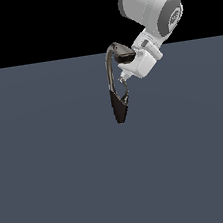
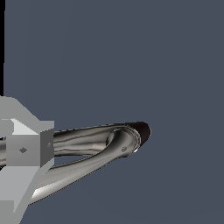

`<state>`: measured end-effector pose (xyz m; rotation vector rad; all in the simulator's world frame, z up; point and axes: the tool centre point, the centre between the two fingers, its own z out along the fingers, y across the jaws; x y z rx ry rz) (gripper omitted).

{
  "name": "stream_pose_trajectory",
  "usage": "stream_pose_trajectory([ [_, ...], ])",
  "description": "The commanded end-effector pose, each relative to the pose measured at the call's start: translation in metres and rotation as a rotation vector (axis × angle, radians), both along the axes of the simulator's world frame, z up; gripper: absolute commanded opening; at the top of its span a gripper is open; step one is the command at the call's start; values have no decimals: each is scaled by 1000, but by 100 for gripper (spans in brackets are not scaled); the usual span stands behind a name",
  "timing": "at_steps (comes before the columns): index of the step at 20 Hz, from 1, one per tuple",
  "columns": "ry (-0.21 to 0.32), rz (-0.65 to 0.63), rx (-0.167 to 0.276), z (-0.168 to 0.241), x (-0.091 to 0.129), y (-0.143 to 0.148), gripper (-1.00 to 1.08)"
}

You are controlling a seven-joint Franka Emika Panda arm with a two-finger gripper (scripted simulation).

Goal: Turn on the faucet by rotating a designated handle.

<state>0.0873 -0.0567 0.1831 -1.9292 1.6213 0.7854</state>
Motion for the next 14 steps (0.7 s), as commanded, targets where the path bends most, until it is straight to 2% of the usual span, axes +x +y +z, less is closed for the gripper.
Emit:
stream_pose_trajectory([
  [1,4,6,4,4,-8,2,-100],
  [4,4,6,4,6,-16,3,-100],
  [6,-2,-4,-1,3,-11,-2,-100],
  [14,1,1,1,-4,-35,-11,-100],
])
